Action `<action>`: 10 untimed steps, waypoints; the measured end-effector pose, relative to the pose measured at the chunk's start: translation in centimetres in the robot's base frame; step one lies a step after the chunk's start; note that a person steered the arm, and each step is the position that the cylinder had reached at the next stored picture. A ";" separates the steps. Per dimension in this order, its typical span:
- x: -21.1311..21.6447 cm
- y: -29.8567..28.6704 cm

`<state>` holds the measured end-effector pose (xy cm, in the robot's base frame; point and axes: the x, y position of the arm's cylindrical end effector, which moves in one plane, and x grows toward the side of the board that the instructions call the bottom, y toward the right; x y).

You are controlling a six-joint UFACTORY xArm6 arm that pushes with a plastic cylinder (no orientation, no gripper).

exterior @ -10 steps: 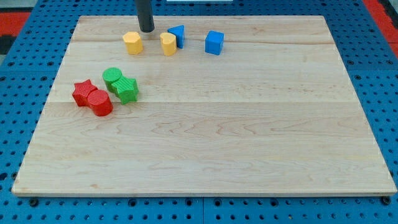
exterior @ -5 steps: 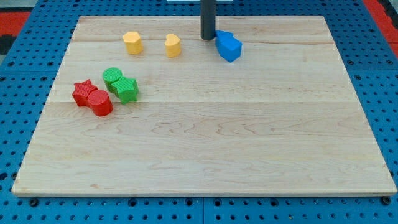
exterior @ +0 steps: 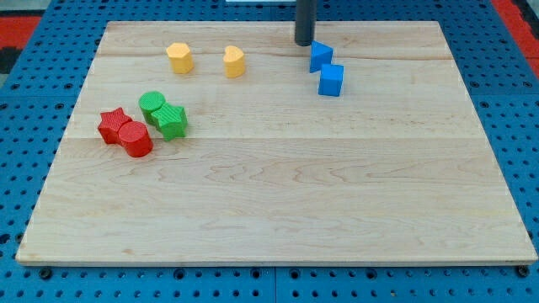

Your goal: Push the blue blocks towards the center of the board

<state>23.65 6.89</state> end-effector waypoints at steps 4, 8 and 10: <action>14.5 7.9; 6.5 4.9; 1.6 2.9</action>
<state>25.20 9.81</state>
